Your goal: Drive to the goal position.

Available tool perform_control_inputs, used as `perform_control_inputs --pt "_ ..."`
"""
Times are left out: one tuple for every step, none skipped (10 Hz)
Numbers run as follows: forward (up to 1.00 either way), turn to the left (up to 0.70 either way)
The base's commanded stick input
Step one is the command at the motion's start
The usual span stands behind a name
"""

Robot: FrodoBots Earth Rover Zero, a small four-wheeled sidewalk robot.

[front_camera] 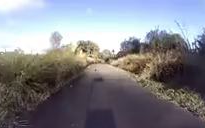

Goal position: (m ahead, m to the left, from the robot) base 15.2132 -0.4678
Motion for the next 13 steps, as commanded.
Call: perform_control_inputs --pt "0.85 0.0" --pt "0.85 0.0" --pt "1.0 0.0" --pt "1.0 0.0" --pt "1.0 0.0" --pt "1.0 0.0" --pt "1.0 0.0" --pt "1.0 0.0" --pt "1.0 0.0" --pt "1.0 0.0" --pt "1.0 0.0" --pt "1.0 0.0" --pt "1.0 0.0"
